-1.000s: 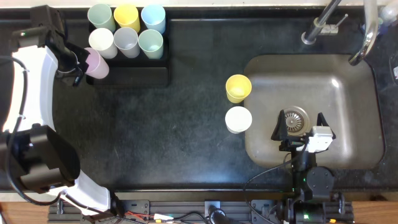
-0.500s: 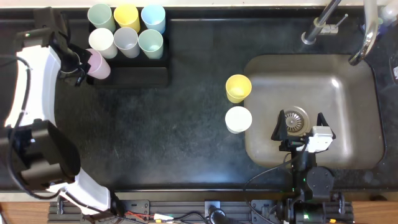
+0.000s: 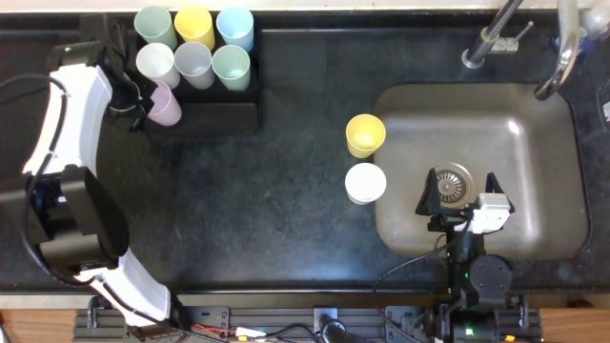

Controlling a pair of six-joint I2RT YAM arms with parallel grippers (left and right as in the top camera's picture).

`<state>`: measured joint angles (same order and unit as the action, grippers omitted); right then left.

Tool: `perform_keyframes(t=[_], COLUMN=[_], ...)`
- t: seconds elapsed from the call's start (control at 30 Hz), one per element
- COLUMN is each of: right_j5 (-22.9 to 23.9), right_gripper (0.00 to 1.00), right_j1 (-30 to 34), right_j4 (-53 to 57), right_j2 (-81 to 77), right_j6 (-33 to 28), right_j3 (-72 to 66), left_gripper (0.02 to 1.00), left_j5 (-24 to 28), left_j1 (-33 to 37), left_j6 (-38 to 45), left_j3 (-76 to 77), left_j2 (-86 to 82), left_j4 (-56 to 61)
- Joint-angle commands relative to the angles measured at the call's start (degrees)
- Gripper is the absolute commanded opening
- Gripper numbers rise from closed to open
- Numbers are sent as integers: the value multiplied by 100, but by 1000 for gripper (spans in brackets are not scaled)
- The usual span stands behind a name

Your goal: Store Cups

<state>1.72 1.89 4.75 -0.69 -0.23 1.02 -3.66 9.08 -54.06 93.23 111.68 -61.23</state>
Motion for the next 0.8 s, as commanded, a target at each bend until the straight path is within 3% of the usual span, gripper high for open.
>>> perform_keyframes(t=[0.03,0.53,0.57,0.63,0.67,0.73,0.8], right_j5=[-22,-22,-22,-24,-22,-22,-24], right_gripper=[998,996,998,998,998,996,996], right_j1=[22,22,22,22,22,22,22], right_j4=[-31,-31,-33,-33,-33,-31,-31], right_j2=[44,44,44,44,44,44,44], right_j6=[-17,-17,-17,-17,-17,-17,-17], right_j3=[-74,-74,-74,-74,-74,-74,-74], left_gripper=[71,49,123,498,623,781,840], left_j5=[-221,-358,-358,-376,-376,-374,-374], left_j1=[-15,-15,-15,-15,-17,-15,-15], left_j6=[-22,-22,-22,-22,-20,-20,-20], left_j3=[-22,-22,-22,-22,-22,-22,-22], left_j2=[225,201,201,201,201,188,140], left_j4=[63,74,76,76,76,74,74])
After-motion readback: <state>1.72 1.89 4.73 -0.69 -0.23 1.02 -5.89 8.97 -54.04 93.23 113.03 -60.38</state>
